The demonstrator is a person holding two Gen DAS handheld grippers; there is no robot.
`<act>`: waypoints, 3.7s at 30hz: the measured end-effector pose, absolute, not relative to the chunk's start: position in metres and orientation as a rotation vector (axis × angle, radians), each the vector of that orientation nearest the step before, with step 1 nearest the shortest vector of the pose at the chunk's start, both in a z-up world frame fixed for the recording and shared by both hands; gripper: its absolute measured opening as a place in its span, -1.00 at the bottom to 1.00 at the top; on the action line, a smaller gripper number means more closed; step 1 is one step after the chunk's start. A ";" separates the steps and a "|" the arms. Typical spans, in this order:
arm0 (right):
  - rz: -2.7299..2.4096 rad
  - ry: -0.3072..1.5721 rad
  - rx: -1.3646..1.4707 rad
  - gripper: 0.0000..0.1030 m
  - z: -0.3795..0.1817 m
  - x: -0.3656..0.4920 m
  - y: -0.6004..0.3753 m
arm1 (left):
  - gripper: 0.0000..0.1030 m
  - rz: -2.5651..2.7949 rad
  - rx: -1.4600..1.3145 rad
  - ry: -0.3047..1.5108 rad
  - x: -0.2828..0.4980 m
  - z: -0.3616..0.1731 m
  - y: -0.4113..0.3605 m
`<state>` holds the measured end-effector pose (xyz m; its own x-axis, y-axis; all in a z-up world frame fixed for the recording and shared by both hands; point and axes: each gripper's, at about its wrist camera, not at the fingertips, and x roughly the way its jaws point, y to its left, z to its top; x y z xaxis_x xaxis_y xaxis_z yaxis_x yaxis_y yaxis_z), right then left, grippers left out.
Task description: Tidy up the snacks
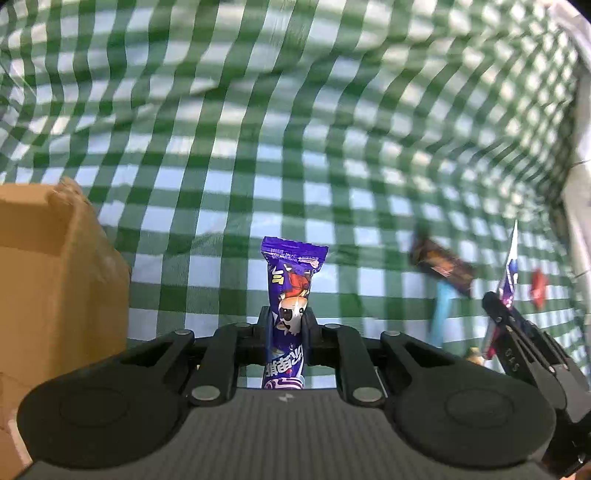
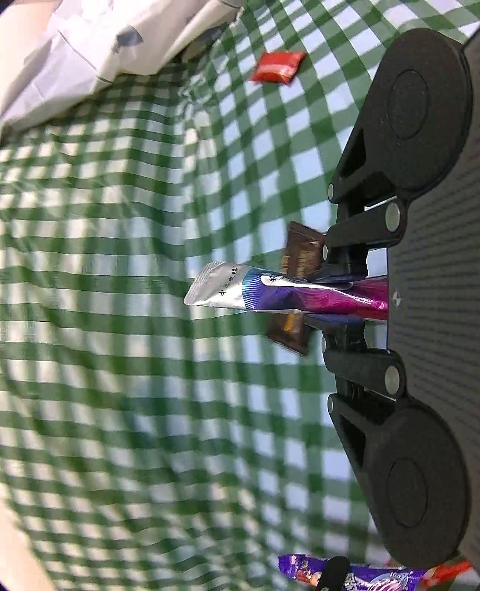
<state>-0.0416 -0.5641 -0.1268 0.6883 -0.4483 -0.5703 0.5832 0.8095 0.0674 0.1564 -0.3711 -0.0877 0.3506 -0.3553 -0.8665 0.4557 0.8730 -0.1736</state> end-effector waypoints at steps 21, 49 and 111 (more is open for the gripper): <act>-0.304 0.444 0.299 -0.67 0.002 -0.166 -0.330 | -0.68 -0.572 0.067 0.928 0.002 0.051 -0.136; -0.017 0.509 0.134 -0.67 0.041 -0.263 -0.085 | -0.68 -0.508 -0.045 0.788 -0.143 0.063 0.092; -0.051 0.666 0.109 -0.67 0.016 -0.198 -0.095 | -0.69 -0.481 -0.122 0.858 -0.074 0.033 0.096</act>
